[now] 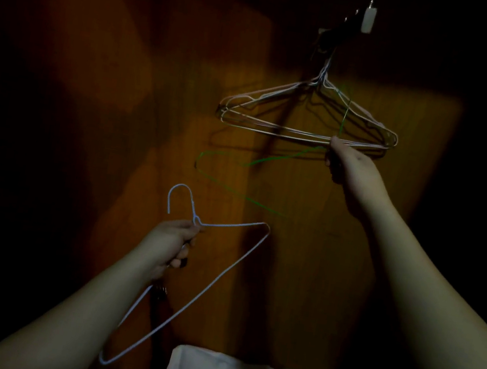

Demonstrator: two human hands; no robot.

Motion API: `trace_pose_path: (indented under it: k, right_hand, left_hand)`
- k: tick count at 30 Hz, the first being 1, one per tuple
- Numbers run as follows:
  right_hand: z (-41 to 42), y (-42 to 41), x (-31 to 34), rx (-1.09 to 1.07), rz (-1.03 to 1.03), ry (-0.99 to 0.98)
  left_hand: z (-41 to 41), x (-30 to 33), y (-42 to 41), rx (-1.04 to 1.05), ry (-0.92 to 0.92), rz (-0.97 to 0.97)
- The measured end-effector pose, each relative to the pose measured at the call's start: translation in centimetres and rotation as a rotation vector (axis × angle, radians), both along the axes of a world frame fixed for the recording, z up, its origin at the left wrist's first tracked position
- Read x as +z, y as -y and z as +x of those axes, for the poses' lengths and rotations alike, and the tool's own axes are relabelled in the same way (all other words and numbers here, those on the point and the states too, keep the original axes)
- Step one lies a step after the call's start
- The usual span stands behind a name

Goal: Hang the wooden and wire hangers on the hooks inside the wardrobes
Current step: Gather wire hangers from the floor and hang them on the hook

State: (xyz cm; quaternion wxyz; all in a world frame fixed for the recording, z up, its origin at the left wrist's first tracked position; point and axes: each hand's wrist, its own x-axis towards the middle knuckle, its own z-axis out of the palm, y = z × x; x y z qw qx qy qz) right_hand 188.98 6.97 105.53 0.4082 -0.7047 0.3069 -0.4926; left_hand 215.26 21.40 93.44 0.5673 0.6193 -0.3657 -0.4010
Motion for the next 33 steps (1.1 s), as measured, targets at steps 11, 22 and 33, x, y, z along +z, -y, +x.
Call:
trace_pose_path:
  k: [11, 22, 33]
  right_hand:
    - [-0.1, 5.4, 1.0, -0.336, -0.126, -0.192]
    - [1.9, 9.9, 6.4, -0.396, -0.121, -0.093]
    - [4.9, 12.0, 11.8, -0.321, -0.069, -0.022]
  left_hand:
    - [-0.1, 3.4, 0.5, 0.071, -0.130, -0.135]
    - [-1.8, 6.4, 1.0, 0.039, -0.025, -0.161]
    - [-3.7, 9.9, 1.6, -0.039, 0.100, -0.193]
